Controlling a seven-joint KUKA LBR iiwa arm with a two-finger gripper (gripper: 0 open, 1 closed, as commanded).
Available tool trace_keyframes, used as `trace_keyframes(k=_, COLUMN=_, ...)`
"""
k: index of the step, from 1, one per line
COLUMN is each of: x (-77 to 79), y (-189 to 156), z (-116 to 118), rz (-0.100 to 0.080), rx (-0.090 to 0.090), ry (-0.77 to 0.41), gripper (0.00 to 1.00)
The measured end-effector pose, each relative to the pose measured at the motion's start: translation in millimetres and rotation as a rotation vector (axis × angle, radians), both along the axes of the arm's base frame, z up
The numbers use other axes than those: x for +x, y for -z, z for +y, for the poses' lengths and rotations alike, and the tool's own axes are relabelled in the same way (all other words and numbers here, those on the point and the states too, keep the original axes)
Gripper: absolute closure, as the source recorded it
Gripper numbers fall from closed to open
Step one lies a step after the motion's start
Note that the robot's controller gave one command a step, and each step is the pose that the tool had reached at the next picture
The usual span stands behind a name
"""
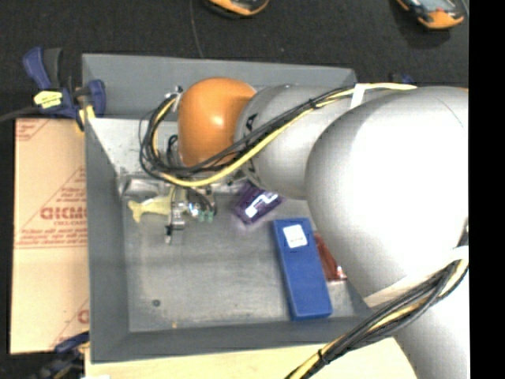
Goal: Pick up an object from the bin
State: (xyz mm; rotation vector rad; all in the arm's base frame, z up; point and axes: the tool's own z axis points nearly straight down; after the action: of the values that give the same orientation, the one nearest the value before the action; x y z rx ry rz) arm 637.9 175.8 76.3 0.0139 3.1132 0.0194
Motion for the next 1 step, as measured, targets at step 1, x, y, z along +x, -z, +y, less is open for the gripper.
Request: trace_keyframes(k=1, x=3.0, y=-4.0, z=0.8, rz=-0.009, rx=0.006, ry=0.018, gripper=1.0)
